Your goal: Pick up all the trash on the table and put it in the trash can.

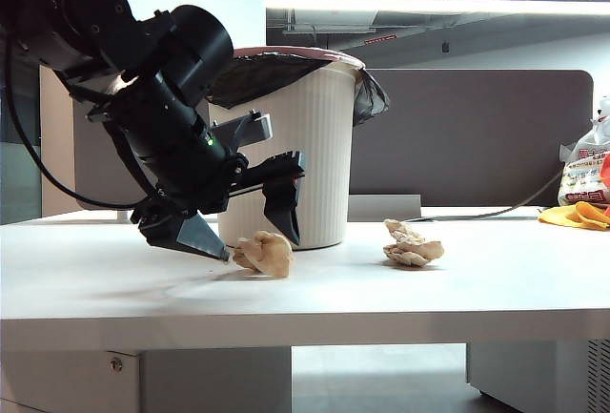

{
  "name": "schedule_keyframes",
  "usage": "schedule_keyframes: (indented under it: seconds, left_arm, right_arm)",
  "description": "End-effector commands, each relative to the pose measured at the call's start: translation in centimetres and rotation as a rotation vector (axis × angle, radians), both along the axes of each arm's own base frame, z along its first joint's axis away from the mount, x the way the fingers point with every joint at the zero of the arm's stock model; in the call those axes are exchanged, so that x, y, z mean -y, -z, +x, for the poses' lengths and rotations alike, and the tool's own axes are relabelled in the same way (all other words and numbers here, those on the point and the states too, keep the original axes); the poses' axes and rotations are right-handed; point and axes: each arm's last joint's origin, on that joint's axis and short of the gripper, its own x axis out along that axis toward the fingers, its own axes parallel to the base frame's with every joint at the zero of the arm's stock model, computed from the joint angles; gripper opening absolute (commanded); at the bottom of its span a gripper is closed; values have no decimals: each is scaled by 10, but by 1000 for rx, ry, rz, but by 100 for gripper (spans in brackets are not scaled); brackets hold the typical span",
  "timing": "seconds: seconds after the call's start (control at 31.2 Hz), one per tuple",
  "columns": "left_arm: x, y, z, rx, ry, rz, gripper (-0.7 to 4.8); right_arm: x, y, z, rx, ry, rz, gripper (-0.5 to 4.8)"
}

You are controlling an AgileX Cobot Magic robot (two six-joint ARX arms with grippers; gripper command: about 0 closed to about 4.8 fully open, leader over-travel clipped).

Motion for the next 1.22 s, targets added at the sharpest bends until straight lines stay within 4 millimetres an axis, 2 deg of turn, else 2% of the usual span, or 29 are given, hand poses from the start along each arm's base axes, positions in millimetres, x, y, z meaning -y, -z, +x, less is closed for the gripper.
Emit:
schedule_keyframes:
  seconds: [0.03,0.1,0.16,0.35,0.58,0.61,0.64,0.67,0.7,0.74,1.22]
  left_arm:
    - [0,0,-1,-14,-4,-7,181]
    - [1,-1,0,-14,6,-18,48]
    - [1,-2,1,3,7,-28,-8]
    - [3,-12,4,70,18,-83,-6]
    - [3,-41,0,154,79,-183,-5]
    - [3,-42,-1,154,91,-192,13]
    - [4,-42,-1,152,96,-194,76]
    - [3,-42,-1,150,96,-193,188]
    - [3,-41,-1,145,88,-185,378]
    - [3,-40,-1,146,71,-171,479]
    - [10,-19,13,137,59,-55,479]
  right_arm:
    - [0,-3,0,15,1,16,-5]
    - [0,-3,0,14,1,16,-5]
    - [0,-3,0,14,1,16,-5]
    - [0,-3,0,15,1,17,-5]
    - [0,-4,-1,19,1,19,-5]
    - [0,-4,-1,20,1,20,-5]
    - [0,-4,0,21,1,21,-5]
    - [0,-4,0,23,1,22,-5]
    - [0,-4,0,23,1,22,-5]
    - [0,-4,0,22,0,22,-5]
    - [0,-4,0,24,1,23,-5]
